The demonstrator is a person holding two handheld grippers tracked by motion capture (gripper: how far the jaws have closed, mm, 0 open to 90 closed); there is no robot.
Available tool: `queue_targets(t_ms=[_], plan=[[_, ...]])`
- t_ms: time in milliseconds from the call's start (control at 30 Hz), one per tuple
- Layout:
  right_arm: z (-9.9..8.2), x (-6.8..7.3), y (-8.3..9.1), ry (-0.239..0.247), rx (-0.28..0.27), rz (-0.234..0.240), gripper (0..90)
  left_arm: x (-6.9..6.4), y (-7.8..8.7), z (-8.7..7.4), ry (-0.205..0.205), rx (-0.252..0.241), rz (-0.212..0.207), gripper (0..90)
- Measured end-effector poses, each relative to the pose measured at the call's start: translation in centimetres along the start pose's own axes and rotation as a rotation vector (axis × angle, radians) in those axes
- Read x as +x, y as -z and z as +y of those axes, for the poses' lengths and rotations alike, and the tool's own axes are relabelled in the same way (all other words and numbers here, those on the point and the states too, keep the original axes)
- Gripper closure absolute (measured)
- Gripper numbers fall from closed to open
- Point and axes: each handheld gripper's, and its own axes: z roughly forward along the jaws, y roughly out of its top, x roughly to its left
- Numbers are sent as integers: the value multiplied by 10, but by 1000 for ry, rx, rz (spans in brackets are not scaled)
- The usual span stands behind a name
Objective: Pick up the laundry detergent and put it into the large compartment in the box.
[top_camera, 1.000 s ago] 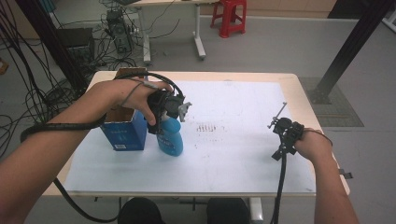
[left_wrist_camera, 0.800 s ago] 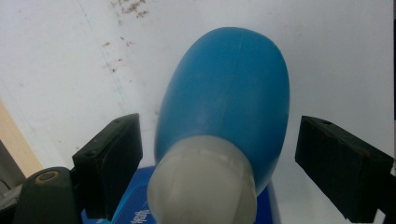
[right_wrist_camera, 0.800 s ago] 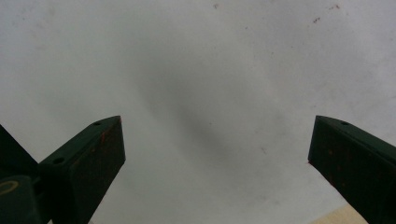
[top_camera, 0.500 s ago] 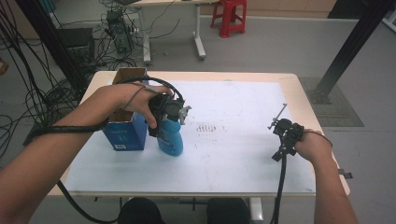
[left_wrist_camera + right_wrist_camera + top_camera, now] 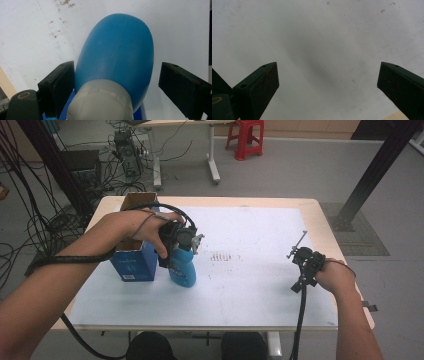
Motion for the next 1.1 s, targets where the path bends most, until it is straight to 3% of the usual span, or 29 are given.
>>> queue_targets(t_ms=[1100], plan=[[0,1,1,-4,-3,-5,34,0,0,0,19,-1,-4,144]])
